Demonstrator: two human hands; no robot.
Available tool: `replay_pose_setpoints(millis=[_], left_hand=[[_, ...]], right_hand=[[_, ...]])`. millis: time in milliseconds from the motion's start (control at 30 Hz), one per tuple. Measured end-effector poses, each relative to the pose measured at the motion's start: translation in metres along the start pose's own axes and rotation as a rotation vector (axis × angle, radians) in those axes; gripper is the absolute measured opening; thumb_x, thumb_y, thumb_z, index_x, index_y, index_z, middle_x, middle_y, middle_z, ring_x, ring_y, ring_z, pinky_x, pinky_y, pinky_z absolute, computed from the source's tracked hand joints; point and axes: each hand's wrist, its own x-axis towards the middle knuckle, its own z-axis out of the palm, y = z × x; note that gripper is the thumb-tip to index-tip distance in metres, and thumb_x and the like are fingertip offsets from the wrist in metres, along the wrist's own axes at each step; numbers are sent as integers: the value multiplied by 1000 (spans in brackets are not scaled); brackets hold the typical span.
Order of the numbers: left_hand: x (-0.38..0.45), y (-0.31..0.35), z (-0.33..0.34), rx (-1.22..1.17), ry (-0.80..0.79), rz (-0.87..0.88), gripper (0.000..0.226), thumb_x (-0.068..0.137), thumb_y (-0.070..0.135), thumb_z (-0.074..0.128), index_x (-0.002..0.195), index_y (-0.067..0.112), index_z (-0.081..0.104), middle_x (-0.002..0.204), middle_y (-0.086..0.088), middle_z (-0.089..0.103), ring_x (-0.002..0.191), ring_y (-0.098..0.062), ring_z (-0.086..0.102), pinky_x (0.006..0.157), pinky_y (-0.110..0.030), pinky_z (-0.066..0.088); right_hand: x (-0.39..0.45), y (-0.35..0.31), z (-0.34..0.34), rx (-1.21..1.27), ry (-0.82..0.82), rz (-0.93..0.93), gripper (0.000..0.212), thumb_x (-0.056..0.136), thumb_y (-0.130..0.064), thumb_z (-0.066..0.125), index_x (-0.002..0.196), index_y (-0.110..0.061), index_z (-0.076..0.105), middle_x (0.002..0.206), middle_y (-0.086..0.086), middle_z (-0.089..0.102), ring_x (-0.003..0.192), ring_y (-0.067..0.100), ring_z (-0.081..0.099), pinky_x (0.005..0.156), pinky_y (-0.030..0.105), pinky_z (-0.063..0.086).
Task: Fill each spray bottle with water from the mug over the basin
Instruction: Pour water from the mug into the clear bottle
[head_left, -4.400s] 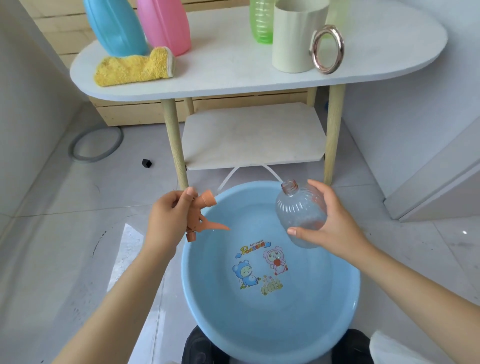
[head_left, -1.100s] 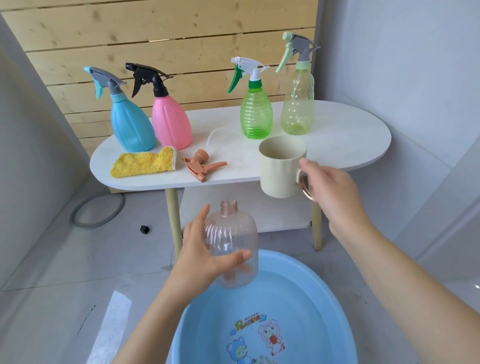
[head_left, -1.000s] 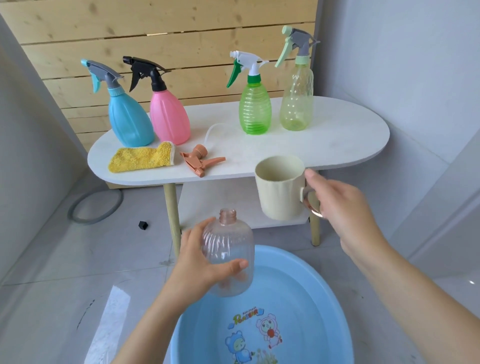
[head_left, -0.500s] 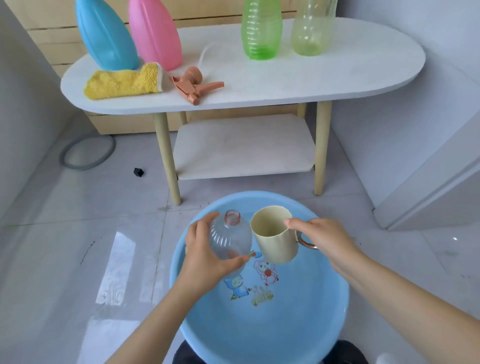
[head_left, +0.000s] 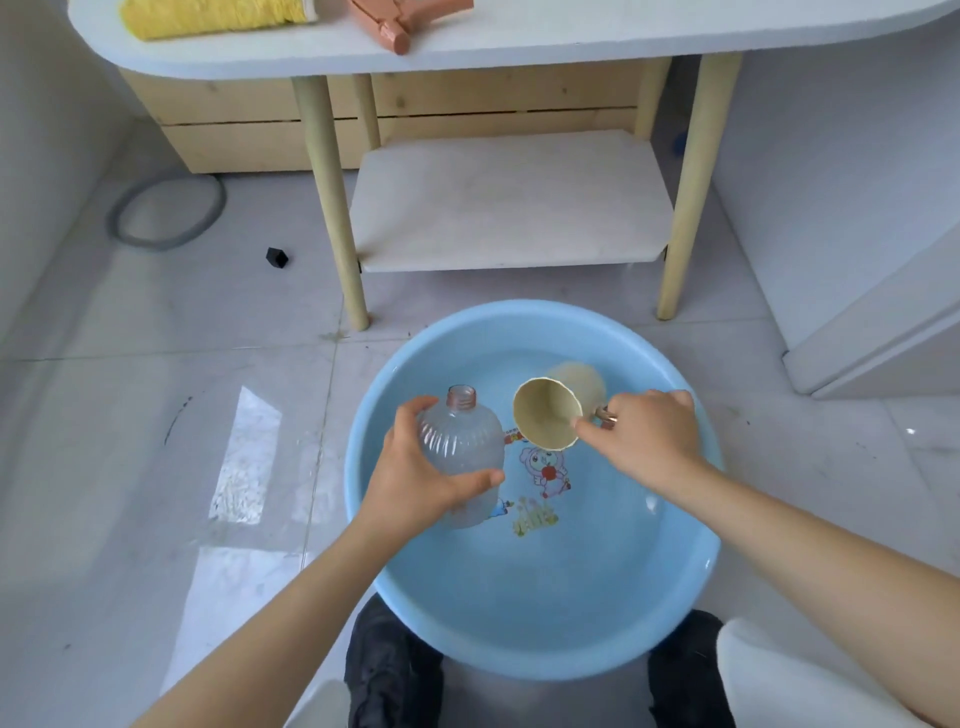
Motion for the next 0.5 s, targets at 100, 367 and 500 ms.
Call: replay_pose_setpoints(millis=[100,367,500], left_hand=[[1,-4,1,-22,2,-18,102,36,61,83,125,44,35,130,6,46,117,-12,48,94,-30,44],[6,-6,3,-80,12,-30,99,40,69,76,127,44,36,126,7,51,115,-12,51,90,-30,47],[4,-8,4,-109,-12,-48,94,51,60,82,129,38,34,125,10,53,116,-12,52,88,-29,47]], right_hand=[[2,4,16,-133,127,-143,42,78,-57,44,56,-21,50,57,-2,59,69,23,53,79,34,23],[8,16,32,-365,143,-256,42,56,-39,83,53,-5,59,41,4,49,57,25,54,75,36,27],[5,17,35,-448,43,-284,43,70,-48,72,62,-7,63,51,3,56,68,23,54,78,34,24]])
